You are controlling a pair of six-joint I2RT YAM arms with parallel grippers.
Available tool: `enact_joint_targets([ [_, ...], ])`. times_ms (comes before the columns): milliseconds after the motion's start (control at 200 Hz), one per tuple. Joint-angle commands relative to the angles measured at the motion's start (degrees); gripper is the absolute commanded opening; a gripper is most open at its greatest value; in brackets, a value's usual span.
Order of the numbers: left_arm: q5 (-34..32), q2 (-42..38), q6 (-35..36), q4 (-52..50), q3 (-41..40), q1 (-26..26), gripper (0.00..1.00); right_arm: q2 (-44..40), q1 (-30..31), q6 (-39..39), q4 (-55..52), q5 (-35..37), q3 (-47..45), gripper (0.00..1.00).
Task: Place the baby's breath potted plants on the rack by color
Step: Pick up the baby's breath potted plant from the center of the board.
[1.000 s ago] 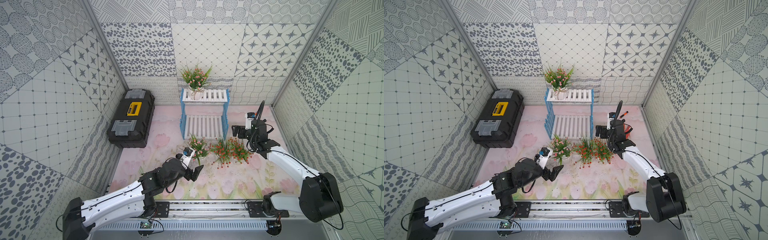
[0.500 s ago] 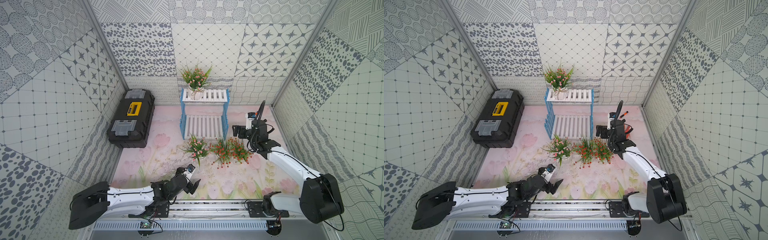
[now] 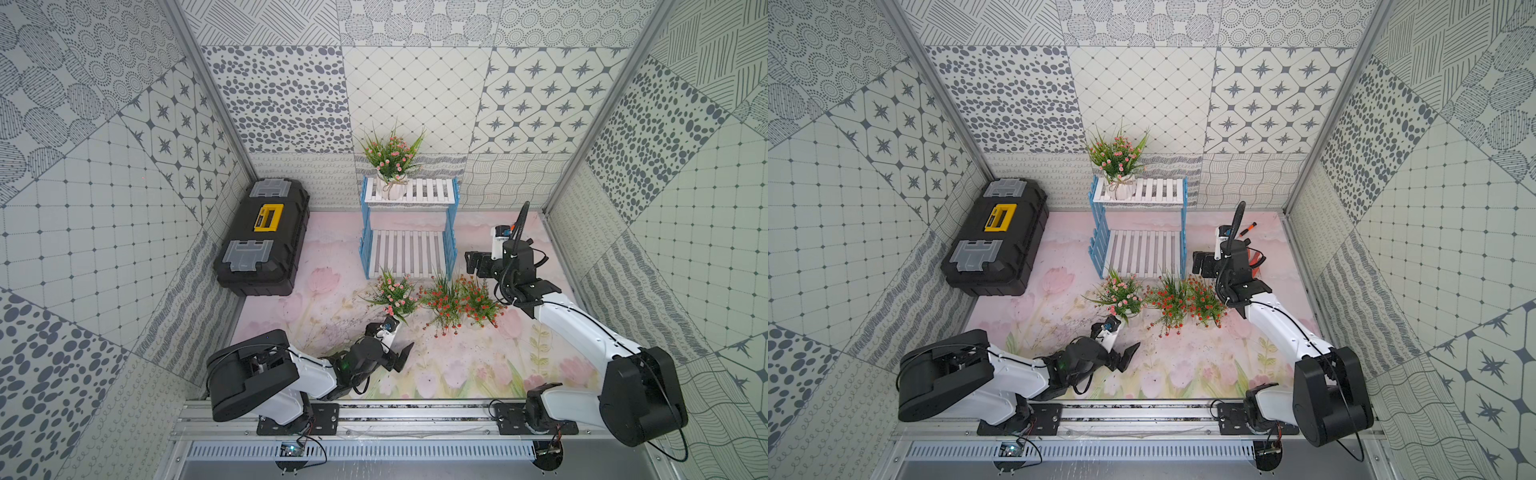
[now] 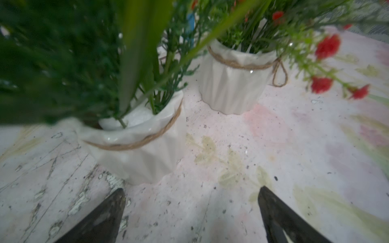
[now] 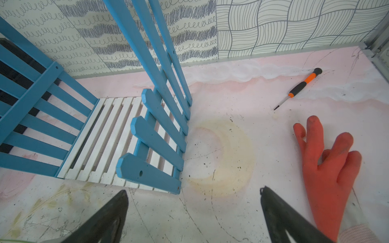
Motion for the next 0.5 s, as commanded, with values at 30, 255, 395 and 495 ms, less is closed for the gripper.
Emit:
enact_joint_targets([
  [30,0.57,0.64,5.08,13.28,1.29,1.4,0.98,0.24,0.43,-1.05,0.46,0.92,1.17,0.98],
  [255,6.24,7.14,4.26,20.63,2.07,5.04,0.98,1.1,0.6,-0.68,0.35,0.35,1.67,0.98],
  [395,7.06,11.54,6.03,24.87,4.09,5.1,0.98,2.15,0.86,-0.78,-0.1,0.38,2.28,0.98],
  [495,7.36,11.6,5.75,24.94,4.72,5.11,0.98,2.32,1.13,-1.25,-0.14,0.84,2.35,0.98],
])
